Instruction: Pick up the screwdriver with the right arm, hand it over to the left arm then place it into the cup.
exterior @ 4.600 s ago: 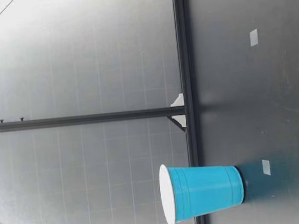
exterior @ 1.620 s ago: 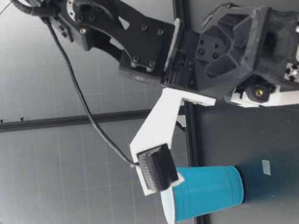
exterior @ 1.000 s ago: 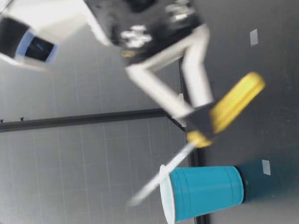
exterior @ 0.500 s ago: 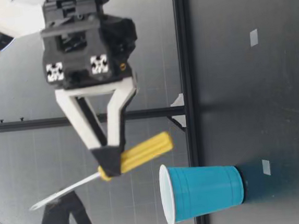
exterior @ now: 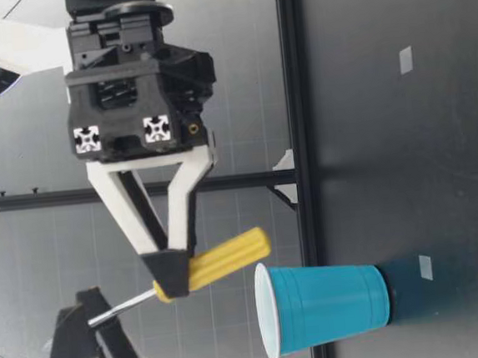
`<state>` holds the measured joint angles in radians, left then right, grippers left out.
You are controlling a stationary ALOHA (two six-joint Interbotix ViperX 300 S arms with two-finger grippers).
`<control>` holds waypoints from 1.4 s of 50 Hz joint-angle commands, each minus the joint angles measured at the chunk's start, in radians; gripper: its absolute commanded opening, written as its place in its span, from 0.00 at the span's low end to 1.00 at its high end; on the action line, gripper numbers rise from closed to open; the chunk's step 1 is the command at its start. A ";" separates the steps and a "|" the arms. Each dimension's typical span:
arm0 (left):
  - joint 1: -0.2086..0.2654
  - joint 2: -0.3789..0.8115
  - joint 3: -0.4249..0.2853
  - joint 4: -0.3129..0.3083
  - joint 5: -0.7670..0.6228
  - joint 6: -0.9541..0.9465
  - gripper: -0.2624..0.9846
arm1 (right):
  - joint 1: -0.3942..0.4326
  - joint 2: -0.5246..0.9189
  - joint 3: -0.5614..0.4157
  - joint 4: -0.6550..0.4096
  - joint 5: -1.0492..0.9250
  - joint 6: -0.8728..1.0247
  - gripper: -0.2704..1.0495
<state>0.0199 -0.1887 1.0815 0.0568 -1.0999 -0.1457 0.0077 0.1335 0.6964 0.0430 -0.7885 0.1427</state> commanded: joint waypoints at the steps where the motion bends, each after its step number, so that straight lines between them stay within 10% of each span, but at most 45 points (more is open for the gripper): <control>1: 0.000 -0.008 -0.009 0.003 -0.009 -0.003 0.44 | -0.006 -0.028 -0.023 0.000 -0.014 0.000 0.23; 22: 0.002 -0.006 -0.008 0.003 -0.006 -0.003 0.28 | -0.008 -0.032 -0.020 0.000 -0.020 0.011 0.27; 41: 0.000 -0.006 0.000 -0.009 -0.002 0.015 0.28 | -0.008 -0.044 -0.009 0.038 -0.017 0.011 0.74; 51: 0.009 -0.018 0.020 -0.040 -0.003 0.044 0.28 | -0.008 -0.098 0.029 0.043 -0.020 0.009 0.77; 70: 0.178 -0.103 0.080 -0.255 -0.002 0.333 0.28 | -0.006 -0.252 0.149 0.043 -0.021 0.009 0.77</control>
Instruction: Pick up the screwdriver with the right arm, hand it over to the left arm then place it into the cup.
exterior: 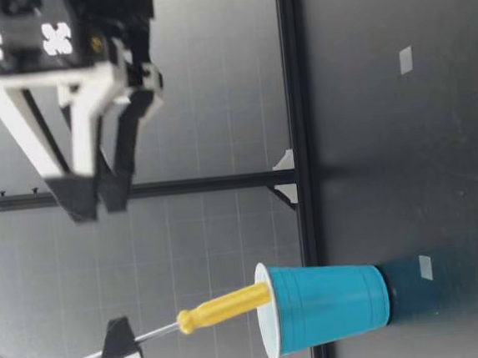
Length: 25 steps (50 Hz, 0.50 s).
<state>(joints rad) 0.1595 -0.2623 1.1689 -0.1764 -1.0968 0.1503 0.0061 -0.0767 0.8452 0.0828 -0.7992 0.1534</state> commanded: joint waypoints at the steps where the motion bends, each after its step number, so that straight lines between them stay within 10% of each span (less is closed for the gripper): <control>1: 0.051 -0.032 -0.008 -0.025 -0.005 0.049 0.28 | -0.005 -0.046 0.002 0.003 -0.011 -0.002 0.77; 25: 0.256 0.040 -0.031 -0.052 -0.008 0.140 0.28 | -0.006 -0.057 0.017 0.002 -0.011 -0.002 0.77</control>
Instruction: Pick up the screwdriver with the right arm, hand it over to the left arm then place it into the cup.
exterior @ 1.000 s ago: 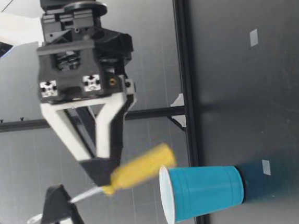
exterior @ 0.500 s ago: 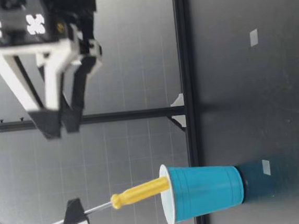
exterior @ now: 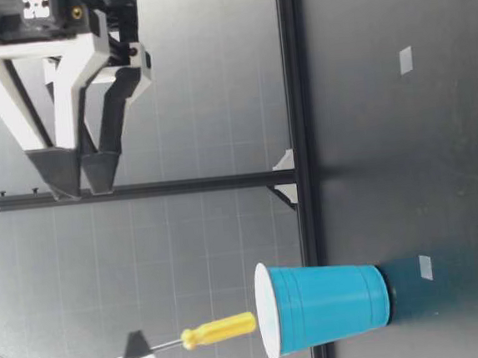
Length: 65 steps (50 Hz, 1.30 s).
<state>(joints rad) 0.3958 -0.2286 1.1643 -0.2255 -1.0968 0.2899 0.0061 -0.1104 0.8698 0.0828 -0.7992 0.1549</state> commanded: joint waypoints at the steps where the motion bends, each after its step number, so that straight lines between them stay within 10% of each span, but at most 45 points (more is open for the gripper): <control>1: 0.026 0.012 -0.031 -0.006 -0.008 0.000 0.28 | -0.005 -0.023 -0.009 0.002 -0.011 -0.003 0.77; 46: 0.035 0.094 -0.092 -0.008 -0.005 -0.052 0.59 | 0.006 -0.028 -0.009 0.000 -0.011 -0.002 0.77; 65: -0.155 0.021 -0.081 0.201 -0.005 -0.267 0.59 | 0.002 -0.052 -0.002 0.002 -0.011 -0.012 0.77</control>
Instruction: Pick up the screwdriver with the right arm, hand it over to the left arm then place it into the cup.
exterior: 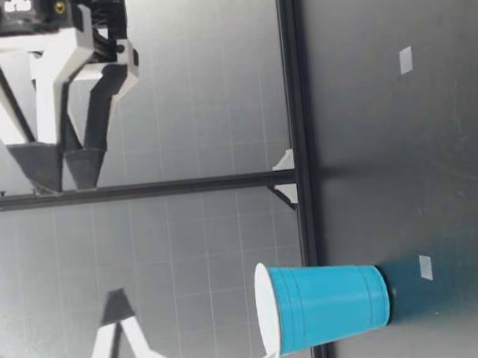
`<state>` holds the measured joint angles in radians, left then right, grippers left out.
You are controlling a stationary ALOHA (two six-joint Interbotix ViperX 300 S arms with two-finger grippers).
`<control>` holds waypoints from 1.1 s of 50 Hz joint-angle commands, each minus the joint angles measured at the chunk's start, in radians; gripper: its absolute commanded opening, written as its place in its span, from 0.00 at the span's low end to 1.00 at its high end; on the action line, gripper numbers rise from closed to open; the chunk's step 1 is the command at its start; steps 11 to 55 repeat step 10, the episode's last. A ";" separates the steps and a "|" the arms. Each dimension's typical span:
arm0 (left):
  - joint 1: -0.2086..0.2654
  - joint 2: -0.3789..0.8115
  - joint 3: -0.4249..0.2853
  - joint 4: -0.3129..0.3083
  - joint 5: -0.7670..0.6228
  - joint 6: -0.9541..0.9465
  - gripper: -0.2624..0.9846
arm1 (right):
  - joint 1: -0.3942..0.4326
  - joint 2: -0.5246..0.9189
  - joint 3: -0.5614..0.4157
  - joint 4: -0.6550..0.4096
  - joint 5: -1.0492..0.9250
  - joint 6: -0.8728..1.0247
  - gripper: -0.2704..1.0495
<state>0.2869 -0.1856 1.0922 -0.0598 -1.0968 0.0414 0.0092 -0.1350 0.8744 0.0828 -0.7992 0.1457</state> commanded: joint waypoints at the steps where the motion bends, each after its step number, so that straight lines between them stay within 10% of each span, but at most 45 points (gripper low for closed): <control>1: -0.058 -0.021 -0.009 0.043 -0.005 -0.025 0.59 | -0.003 -0.029 -0.006 0.000 -0.011 -0.005 0.77; 10: -0.150 -0.029 -0.014 0.080 -0.005 -0.074 0.59 | -0.009 -0.044 0.005 0.002 -0.011 -0.037 0.77; 55: -0.150 -0.029 -0.014 0.080 -0.005 -0.074 0.59 | -0.009 -0.044 0.005 0.002 -0.011 -0.037 0.77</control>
